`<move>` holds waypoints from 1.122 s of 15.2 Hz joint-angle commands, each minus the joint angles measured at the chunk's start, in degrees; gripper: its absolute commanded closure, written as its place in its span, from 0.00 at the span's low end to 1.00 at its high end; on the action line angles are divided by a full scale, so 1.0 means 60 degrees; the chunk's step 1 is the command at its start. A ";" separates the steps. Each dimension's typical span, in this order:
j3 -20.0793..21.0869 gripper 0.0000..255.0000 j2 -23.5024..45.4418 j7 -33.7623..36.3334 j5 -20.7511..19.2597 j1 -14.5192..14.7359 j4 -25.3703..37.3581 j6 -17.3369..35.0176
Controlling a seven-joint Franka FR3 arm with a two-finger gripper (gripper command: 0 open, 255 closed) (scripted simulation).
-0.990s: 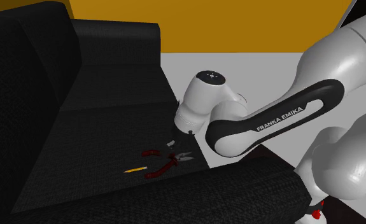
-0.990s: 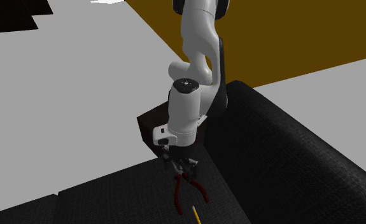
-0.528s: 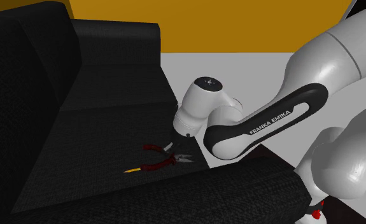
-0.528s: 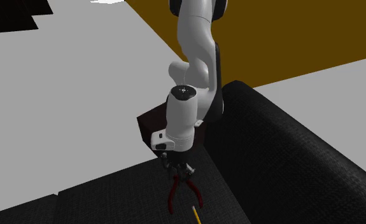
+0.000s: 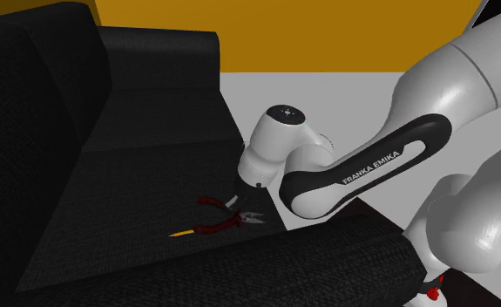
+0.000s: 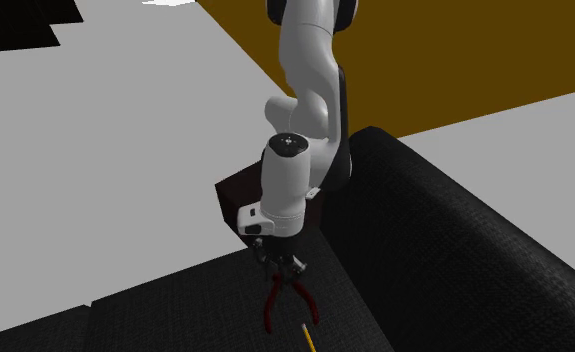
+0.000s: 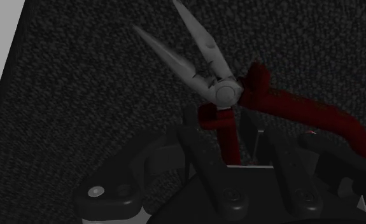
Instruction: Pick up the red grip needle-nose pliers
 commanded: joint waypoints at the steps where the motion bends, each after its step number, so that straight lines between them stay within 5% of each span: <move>1: 0.0073 1.00 -0.0037 0.0028 0.0024 0.0082 -0.0022 -0.0080; 17: -0.0413 1.00 -0.1486 -0.0666 0.0854 0.0466 0.0743 -0.2213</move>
